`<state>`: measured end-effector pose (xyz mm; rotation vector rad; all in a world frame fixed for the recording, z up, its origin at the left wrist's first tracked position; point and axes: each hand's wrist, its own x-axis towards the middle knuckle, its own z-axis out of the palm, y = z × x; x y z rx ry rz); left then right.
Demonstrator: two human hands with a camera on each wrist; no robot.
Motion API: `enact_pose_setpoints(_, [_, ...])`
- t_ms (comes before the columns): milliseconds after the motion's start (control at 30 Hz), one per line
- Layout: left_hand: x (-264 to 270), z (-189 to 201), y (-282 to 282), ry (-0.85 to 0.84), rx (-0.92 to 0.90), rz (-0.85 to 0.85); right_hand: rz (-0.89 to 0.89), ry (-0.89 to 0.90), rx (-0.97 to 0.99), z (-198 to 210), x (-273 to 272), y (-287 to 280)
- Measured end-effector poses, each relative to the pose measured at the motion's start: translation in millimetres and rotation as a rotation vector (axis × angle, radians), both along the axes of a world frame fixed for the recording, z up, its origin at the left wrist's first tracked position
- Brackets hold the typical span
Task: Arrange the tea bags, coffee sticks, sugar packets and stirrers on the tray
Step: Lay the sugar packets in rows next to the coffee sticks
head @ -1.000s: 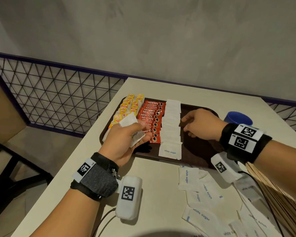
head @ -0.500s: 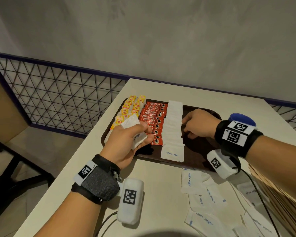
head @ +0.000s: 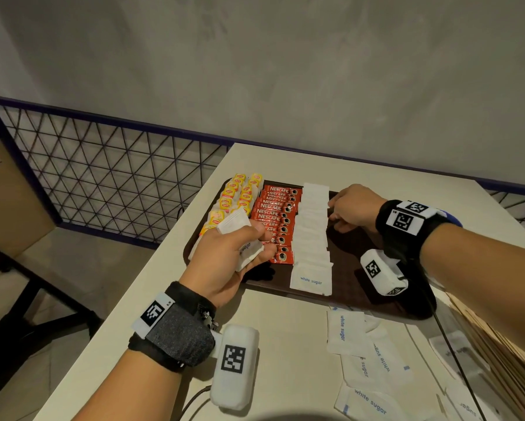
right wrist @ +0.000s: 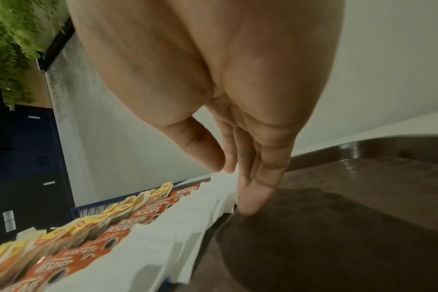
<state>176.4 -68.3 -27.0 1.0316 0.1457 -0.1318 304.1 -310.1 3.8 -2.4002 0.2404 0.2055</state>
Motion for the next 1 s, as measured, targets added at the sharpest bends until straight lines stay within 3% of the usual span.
enact_pose_setpoints(567, [0.1, -0.6, -0.7, 0.001, 0.021, 0.004, 0.084, 0.151, -0.015, 11.0, -47.4, 11.4])
enact_pose_setpoints(833, [-0.9, 0.0, -1.7, 0.009, 0.018, 0.004, 0.066, 0.029, -0.016, 6.4, -49.4, 5.2])
enact_pose_setpoints(1000, [-0.9, 0.9, -0.9, 0.008, 0.015, 0.004, 0.075, 0.092, 0.037, 11.6, -53.7, 11.0])
